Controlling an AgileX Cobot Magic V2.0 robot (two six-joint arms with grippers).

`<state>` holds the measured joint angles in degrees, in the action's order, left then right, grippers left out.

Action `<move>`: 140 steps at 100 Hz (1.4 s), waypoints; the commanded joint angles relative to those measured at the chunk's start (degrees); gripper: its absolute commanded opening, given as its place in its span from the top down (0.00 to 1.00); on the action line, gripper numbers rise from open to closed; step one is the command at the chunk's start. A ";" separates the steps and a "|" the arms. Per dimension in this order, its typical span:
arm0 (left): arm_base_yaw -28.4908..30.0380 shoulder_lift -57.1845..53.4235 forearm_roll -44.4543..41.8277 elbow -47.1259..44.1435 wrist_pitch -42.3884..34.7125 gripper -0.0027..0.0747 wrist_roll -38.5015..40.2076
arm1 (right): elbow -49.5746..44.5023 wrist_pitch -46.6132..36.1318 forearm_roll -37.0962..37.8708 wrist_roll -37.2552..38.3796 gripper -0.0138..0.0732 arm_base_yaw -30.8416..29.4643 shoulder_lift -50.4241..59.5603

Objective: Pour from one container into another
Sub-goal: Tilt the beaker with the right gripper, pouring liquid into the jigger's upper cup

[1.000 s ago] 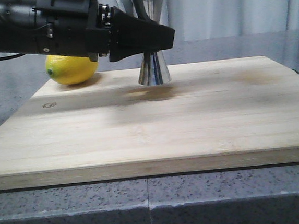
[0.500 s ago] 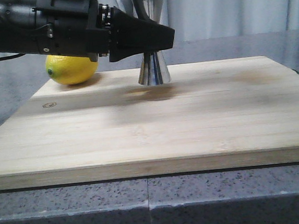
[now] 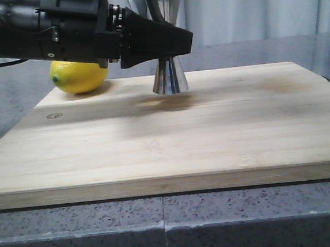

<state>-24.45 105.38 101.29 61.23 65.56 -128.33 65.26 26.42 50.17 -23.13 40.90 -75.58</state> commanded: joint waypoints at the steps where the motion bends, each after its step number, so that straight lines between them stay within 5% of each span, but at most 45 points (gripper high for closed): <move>1: -0.63 -2.52 4.79 1.59 3.49 0.89 0.47 | 2.31 -2.58 2.39 -0.47 0.50 0.04 1.52; 140: -0.63 -2.52 4.79 1.61 2.15 0.89 0.23 | 2.31 -2.17 2.39 -3.95 0.50 0.04 1.52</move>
<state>-24.45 105.38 101.16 61.23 63.97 -128.33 65.26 26.30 50.25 -26.10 41.00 -75.58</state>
